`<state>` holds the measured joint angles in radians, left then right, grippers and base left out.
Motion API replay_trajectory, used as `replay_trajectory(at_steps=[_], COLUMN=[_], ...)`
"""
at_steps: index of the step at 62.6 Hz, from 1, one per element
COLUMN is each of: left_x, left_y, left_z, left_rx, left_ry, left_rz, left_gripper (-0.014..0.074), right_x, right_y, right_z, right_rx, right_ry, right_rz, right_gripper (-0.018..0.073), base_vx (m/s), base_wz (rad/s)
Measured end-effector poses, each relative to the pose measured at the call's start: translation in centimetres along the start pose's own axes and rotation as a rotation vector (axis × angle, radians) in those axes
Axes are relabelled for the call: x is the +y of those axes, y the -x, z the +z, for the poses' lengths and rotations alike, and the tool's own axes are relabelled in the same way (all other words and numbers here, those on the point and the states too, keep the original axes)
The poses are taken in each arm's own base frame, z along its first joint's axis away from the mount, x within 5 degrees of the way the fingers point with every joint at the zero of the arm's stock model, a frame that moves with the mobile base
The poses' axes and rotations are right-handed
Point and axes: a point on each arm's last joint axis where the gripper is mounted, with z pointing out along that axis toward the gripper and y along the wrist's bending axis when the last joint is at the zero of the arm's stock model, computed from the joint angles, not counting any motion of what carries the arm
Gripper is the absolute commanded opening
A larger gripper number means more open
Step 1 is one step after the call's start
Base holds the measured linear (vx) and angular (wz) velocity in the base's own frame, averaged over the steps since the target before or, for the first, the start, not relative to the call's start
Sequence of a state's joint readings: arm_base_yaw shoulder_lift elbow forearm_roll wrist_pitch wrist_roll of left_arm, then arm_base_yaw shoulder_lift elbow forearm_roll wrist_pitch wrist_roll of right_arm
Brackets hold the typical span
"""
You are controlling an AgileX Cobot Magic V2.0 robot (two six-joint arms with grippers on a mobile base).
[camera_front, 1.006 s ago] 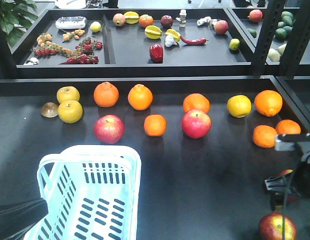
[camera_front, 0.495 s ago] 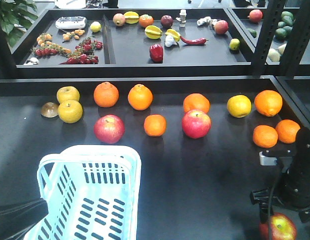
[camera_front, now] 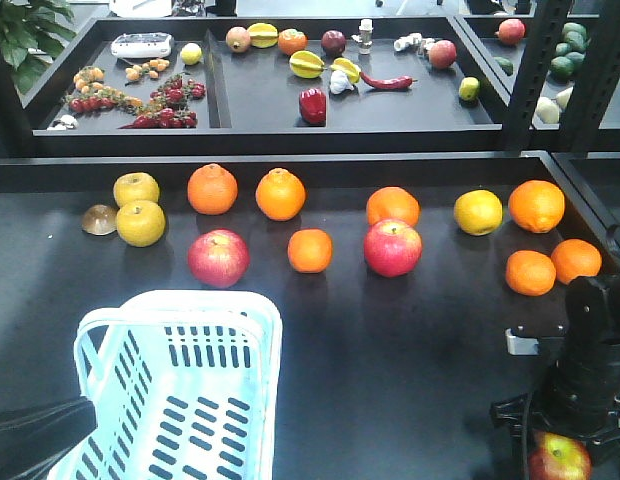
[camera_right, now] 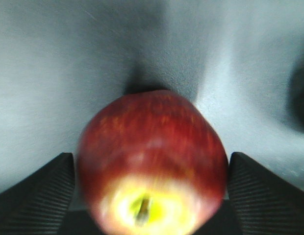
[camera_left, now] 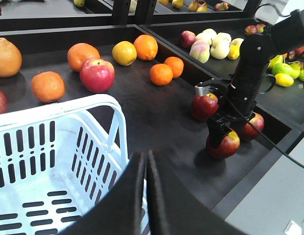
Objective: Pick three apples into basket with both arms
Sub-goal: 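Close the right gripper on the red apple and lift it, then carry the apple over the basket and open the right gripper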
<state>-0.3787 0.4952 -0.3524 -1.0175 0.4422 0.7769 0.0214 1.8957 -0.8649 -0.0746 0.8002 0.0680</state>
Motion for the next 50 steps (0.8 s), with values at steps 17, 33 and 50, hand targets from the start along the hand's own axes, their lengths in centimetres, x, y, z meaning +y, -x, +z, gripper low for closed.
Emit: replay_trajectory(at_steps=[17,33,50], left_x=[0.0,0.0,0.0], left_y=[0.0,0.0,0.0], left_z=[0.0,0.0,0.0], left_rx=[0.001,0.001,0.0], left_ry=[-0.001,-0.001,0.0], left_rz=[0.0,0.0,0.0], left_gripper=[-0.0006,-0.0006,-0.0006], right_x=[0.0,0.6,6.1], right_y=[0.0,-1.0,-5.2], right_z=[-0.2,-6.2,-14.3], right_rx=[-0.008,-0.226,-0.518], right_ry=[0.0,0.101,0.509], right_rz=[-0.002,-0.064,-0.345], right_gripper=[0.0237,-0.0011,-0.0004], base_vx=[0.0,0.0,0.0], base_wz=[0.0,0.0,0.0])
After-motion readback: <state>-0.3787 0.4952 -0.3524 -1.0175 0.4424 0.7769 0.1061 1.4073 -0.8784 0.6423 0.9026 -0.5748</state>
